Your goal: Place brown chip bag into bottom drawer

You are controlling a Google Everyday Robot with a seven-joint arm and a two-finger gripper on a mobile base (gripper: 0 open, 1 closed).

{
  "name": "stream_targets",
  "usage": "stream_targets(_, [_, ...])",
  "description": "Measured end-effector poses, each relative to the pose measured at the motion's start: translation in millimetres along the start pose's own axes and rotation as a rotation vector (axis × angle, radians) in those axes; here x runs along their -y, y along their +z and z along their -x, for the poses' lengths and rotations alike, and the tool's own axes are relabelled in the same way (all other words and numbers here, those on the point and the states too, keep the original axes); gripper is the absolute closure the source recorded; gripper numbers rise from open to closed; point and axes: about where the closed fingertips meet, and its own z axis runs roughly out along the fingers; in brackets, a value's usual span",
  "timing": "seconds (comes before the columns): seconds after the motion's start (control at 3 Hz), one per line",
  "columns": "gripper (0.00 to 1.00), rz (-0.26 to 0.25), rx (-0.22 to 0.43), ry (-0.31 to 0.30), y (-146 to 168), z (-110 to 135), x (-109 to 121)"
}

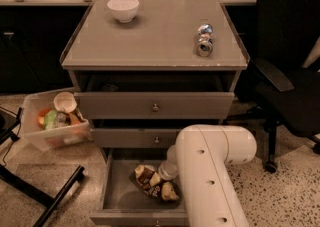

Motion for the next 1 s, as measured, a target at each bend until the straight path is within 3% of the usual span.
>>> stream_targets(0.33, [0.00,-0.035,0.076,0.022,-28,4,5])
stream_targets(0.67, [0.00,-0.084,0.161,0.016,-70,7,4])
stream_targets(1.0, [0.00,-0.085,0.158,0.011,-68,1,1])
